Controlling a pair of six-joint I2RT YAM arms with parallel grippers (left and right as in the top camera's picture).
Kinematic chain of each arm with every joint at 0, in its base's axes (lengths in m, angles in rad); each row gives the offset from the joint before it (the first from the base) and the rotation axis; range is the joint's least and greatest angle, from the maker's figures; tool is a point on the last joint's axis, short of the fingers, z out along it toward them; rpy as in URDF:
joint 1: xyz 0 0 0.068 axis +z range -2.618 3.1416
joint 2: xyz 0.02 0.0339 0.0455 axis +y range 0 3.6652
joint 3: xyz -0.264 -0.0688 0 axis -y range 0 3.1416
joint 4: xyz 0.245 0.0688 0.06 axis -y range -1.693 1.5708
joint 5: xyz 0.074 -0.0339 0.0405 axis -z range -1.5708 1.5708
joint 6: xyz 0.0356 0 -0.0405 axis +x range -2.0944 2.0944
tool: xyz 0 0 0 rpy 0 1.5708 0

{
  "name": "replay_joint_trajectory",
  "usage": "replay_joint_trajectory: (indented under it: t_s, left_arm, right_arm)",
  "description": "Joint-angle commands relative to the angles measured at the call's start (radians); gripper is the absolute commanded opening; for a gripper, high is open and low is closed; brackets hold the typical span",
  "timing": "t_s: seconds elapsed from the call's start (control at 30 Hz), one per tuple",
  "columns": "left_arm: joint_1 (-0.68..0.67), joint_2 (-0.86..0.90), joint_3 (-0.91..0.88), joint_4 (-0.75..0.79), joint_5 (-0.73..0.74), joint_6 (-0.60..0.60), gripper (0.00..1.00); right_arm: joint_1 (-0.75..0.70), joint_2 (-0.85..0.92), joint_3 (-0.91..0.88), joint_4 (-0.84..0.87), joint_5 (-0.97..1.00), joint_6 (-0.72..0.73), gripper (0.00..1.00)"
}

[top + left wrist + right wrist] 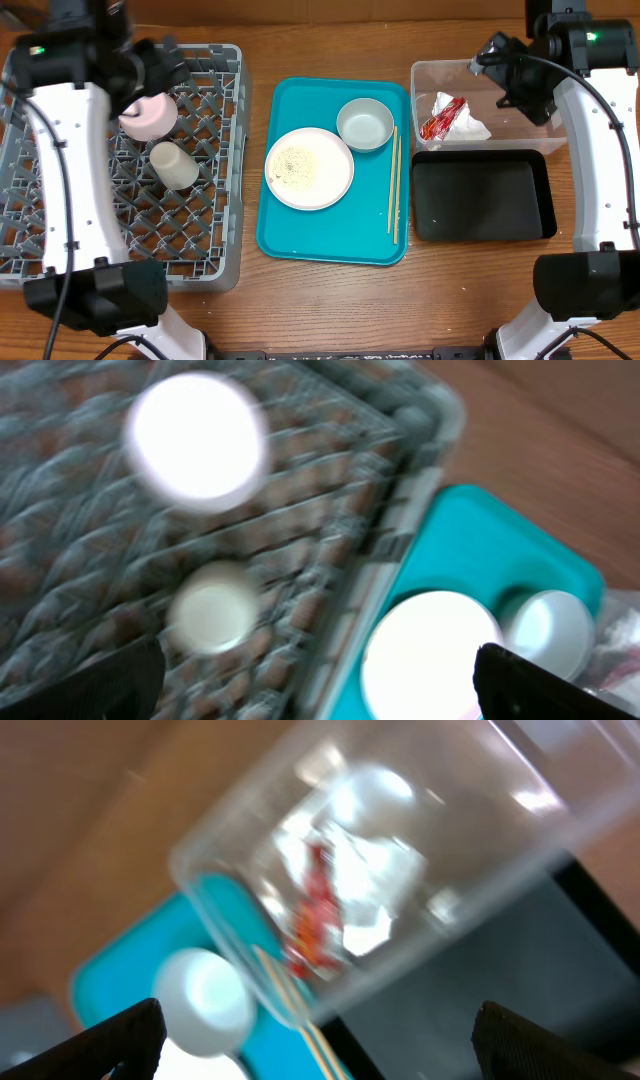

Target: Sort waste into correct bins and load items into the dishwasher

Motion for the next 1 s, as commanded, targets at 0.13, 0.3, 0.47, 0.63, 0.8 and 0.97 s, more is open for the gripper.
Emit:
replay_joint_trajectory:
  t_s: [0.13, 0.3, 0.47, 0.63, 0.8, 0.97]
  left_arm:
    - [0.142, -0.013, 0.008, -0.071, -0.043, -0.048, 1.00]
    - [0.159, -0.013, 0.008, -0.071, -0.043, -0.048, 1.00]
    - [0.159, -0.013, 0.008, -0.071, -0.043, -0.048, 1.00]
    - [0.159, -0.013, 0.008, -0.071, -0.043, -0.048, 1.00]
    - [0.159, -0.013, 0.008, -0.071, -0.043, -0.048, 1.00]
    - [0.159, -0.013, 0.008, -0.071, -0.043, -0.048, 1.00]
  right_arm:
    - [0.017, -0.005, 0.018, 0.058, -0.450, 0.006, 1.00]
    - [0.118, -0.003, 0.016, 0.091, -0.452, -0.067, 1.00]
    - [0.306, 0.003, -0.037, 0.117, -0.181, -0.071, 1.00]
    - [0.484, 0.042, -0.151, 0.229, 0.121, -0.071, 1.00]
    - [0.566, 0.116, -0.217, 0.337, 0.178, -0.071, 1.00]
    - [0.565, 0.158, -0.217, 0.415, 0.178, -0.071, 1.00]
